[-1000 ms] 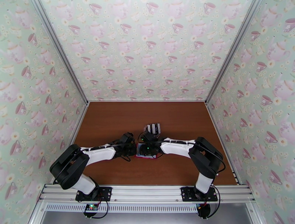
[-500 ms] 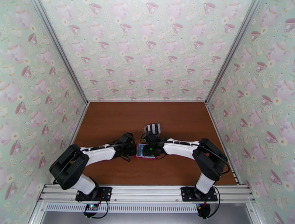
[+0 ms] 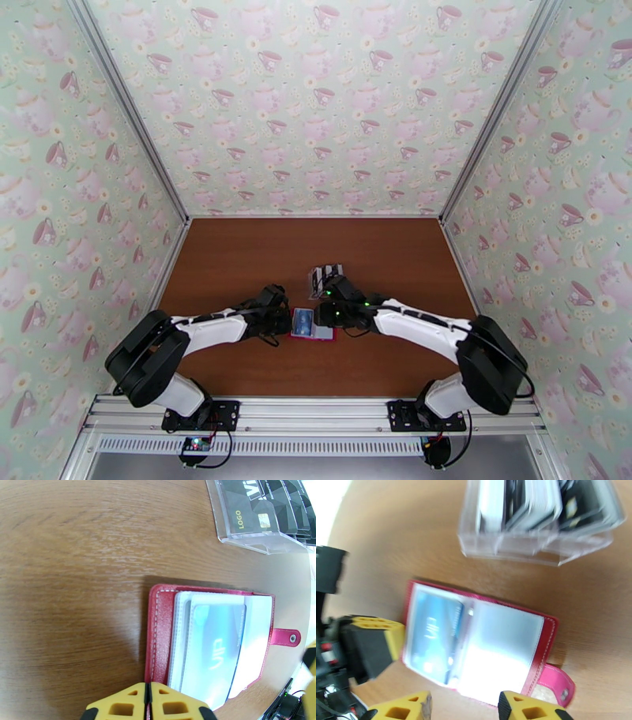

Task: Put the credit cards into the card holder

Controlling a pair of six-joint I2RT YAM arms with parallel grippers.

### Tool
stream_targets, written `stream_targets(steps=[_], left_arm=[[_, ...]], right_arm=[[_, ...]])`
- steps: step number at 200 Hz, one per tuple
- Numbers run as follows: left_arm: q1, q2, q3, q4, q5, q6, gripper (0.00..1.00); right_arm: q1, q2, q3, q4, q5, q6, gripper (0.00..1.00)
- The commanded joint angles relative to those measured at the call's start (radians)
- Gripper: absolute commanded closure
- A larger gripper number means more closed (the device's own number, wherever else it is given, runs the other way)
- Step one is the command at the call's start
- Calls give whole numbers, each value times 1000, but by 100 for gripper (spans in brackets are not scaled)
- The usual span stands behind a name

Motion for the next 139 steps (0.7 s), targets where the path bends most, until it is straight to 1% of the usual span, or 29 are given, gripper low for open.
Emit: stream_targets(steps=[1, 43, 85, 139], left_arm=[[6, 6, -16, -88, 9, 19, 89], [6, 16, -14, -88, 10, 19, 89], [7, 27, -9, -88, 12, 19, 89], [8, 29, -9, -93, 13, 22, 89]], right_arm=[[-46, -48, -42, -61, 13, -33, 48], [-101, -78, -126, -47, -5, -56, 45], [-108, -39, -181, 26, -32, -38, 45], [-115, 37, -177, 94, -60, -33, 49]])
